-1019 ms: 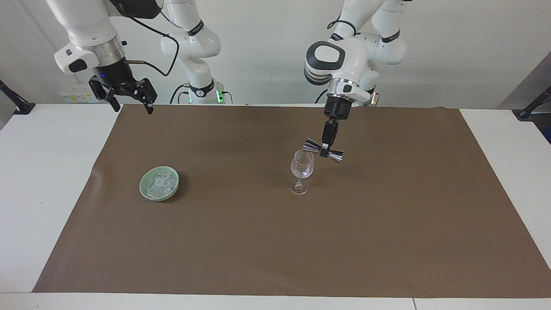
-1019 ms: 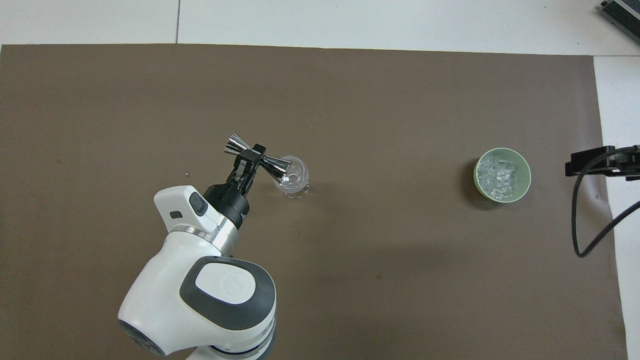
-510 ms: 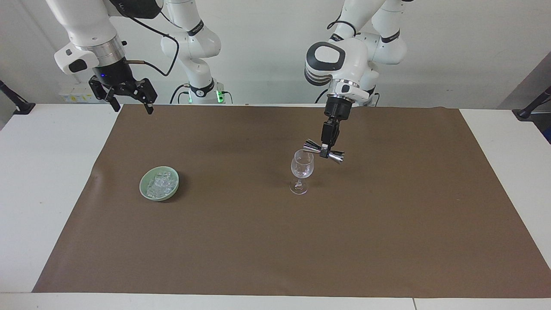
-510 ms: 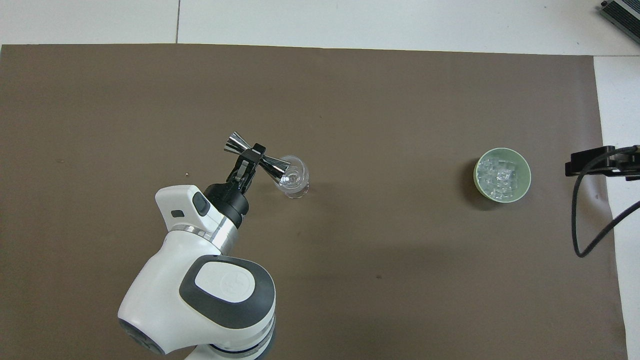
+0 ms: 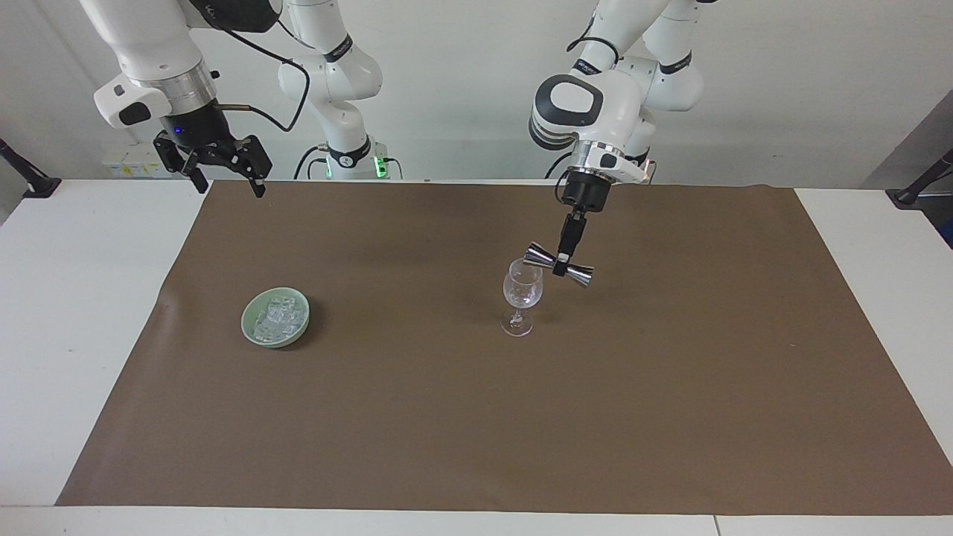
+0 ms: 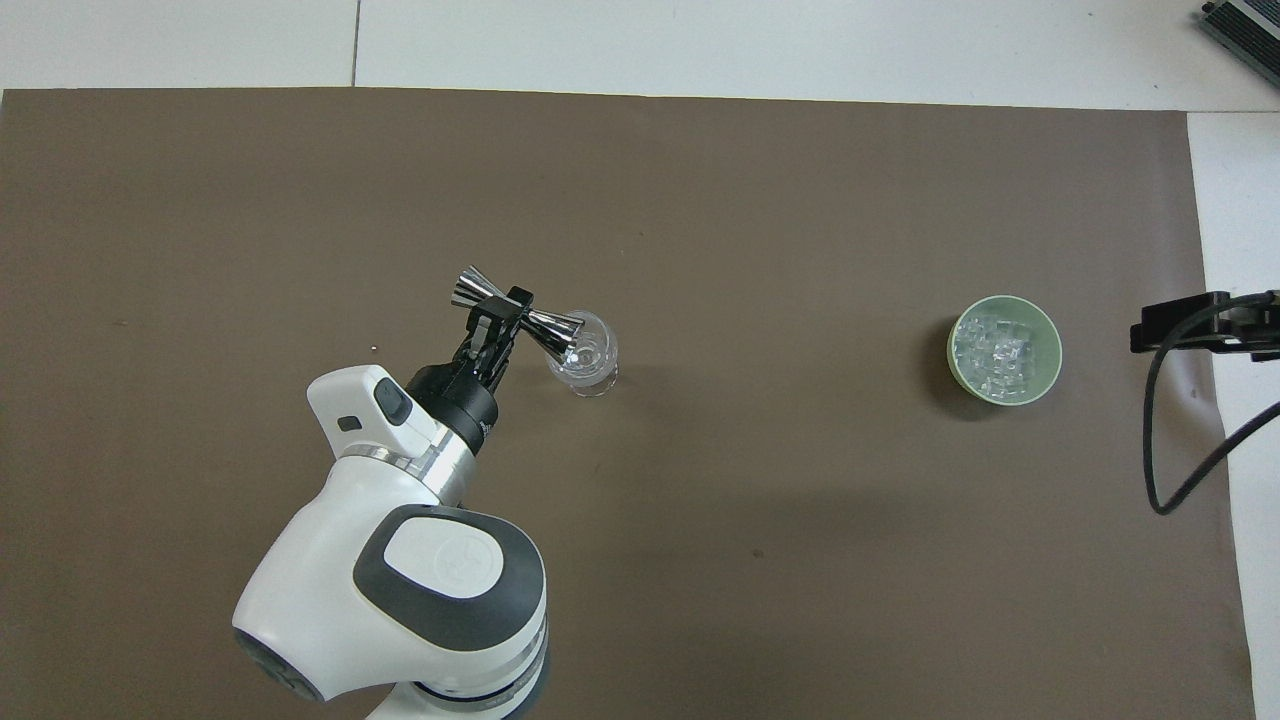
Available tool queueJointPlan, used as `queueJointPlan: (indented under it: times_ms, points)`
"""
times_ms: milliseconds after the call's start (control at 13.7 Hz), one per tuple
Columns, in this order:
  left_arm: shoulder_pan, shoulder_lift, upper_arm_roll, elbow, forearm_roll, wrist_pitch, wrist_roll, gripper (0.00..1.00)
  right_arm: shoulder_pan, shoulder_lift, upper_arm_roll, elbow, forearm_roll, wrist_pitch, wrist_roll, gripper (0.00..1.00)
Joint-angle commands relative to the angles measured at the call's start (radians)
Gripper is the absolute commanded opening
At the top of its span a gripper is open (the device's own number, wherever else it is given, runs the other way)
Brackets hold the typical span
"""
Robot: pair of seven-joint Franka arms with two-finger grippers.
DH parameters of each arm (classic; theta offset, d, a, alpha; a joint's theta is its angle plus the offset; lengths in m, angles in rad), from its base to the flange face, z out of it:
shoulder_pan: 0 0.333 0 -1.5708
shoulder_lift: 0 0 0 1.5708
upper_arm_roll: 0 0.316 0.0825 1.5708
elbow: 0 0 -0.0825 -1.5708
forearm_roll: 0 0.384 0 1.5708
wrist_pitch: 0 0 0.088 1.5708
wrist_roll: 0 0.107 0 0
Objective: Pour wine and add ice with both arms
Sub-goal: 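Carry the jigger back with the left gripper while the right gripper reaches the ice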
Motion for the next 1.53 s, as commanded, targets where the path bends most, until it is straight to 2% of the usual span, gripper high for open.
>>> queueJointPlan:
  times_ms: [0,291,801,1019,1165,1456]
  points:
    - [0.037,-0.005,-0.001,0.017,-0.032,-0.057,-0.083,0.00,-0.002,0.004,0.000,0.005,0.003,-0.003,-0.025,1.00]
    - [0.141,-0.029,-0.001,-0.012,-0.079,-0.158,-0.212,0.00,-0.002,0.004,0.000,0.005,0.003,-0.003,-0.025,1.00]
    - [0.362,-0.106,0.004,-0.156,-0.095,-0.466,-0.486,0.00,-0.002,0.004,0.000,0.005,0.003,-0.003,-0.025,1.00]
    - [0.459,-0.104,0.005,-0.184,-0.095,-0.561,-0.646,0.00,-0.002,0.002,0.000,0.002,0.003,-0.001,-0.036,1.00]
    - [0.535,-0.097,0.007,-0.205,-0.095,-0.639,-0.682,0.00,-0.011,-0.016,0.000,-0.048,0.003,0.026,-0.082,1.00]
    - [0.669,-0.031,0.007,-0.198,-0.105,-0.721,-0.708,0.00,-0.011,-0.055,0.000,-0.198,0.004,0.210,-0.097,1.00]
